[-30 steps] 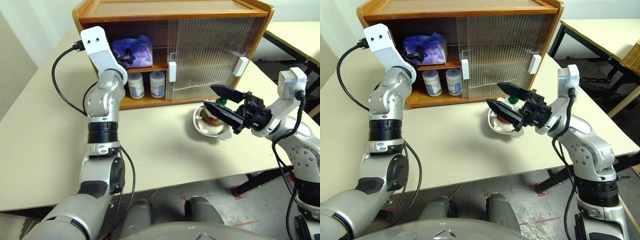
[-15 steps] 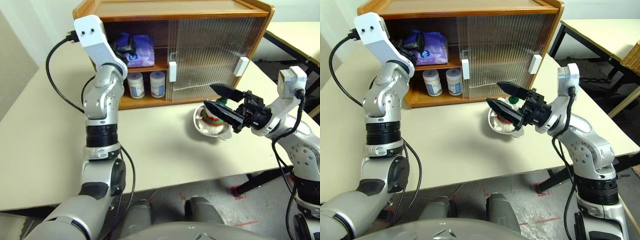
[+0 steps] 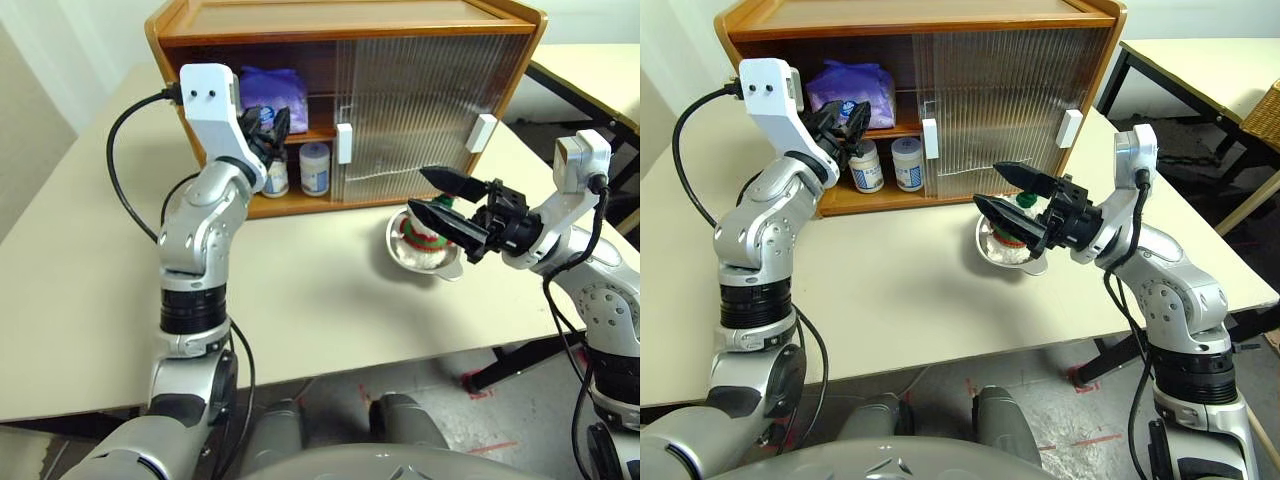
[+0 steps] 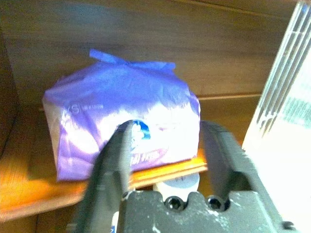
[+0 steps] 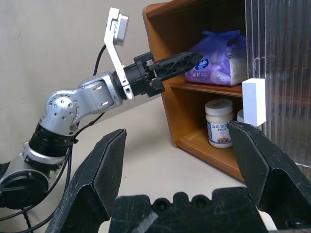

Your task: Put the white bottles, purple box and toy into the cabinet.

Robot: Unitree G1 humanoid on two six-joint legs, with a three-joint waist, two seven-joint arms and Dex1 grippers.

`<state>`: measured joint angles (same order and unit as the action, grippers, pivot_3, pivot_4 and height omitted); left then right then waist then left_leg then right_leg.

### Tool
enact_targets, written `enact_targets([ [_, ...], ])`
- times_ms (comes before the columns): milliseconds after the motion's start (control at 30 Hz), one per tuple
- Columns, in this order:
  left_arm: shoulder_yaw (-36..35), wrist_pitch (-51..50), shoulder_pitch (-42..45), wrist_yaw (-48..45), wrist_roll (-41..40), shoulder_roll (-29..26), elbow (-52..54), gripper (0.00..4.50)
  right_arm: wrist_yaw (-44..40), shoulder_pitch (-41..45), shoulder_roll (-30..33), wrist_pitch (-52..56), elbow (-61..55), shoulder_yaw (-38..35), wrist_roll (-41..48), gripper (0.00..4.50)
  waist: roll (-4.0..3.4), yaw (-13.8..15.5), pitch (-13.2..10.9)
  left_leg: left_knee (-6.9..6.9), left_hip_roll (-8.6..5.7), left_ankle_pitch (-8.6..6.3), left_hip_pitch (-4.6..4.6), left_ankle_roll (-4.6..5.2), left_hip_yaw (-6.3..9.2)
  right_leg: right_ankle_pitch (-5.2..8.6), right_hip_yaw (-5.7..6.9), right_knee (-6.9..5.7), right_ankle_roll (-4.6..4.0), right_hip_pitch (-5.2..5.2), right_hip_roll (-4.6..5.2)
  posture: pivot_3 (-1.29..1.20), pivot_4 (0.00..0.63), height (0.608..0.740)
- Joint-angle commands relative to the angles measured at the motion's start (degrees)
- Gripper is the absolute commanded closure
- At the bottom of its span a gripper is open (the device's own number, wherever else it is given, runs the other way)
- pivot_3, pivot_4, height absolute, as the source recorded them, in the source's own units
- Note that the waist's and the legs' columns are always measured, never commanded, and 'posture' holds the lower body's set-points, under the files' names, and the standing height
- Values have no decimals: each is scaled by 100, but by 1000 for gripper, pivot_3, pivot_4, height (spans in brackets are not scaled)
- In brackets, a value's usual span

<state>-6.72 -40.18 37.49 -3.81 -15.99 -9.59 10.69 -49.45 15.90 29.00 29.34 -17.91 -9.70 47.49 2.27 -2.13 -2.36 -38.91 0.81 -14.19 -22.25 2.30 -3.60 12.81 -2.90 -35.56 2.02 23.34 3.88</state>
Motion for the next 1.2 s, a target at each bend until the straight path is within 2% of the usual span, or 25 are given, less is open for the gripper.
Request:
enact_targets([
  [33,55,-15,-128,43,76,52,-67,3416,-12,-15,25,-68,-50,-9,-50,0,0,0,0,0,0,0,0,0,0,0,0,0,0,0,0,-45,0,740],
  [133,64,196,-50,105,215,105,-380,4472,-1,-59,27,-78,-85,-23,-51,0,0,0,0,-1,-1,0,0,0,0,-1,-1,0,1,0,0,-52,0,740],
  [700,-94,1138,552,640,576,492,-1958,4472,95,-193,-19,-177,-225,-74,-97,0,0,-19,0,-1,-8,0,-1,0,-2,0,-4,2,5,0,-1,-88,0,740],
  [1000,-221,1857,879,718,765,324,-2940,4472,115,-200,-11,-169,-233,-73,-91,0,0,-28,0,-1,-8,0,-1,0,-3,0,-4,3,5,0,-2,-87,0,740],
  [1200,-215,1986,924,607,701,380,-3045,4472,115,-192,1,-151,-228,-83,-76,0,0,-28,0,-1,-6,0,-2,0,-3,-1,-4,3,6,1,-1,-86,0,740],
])
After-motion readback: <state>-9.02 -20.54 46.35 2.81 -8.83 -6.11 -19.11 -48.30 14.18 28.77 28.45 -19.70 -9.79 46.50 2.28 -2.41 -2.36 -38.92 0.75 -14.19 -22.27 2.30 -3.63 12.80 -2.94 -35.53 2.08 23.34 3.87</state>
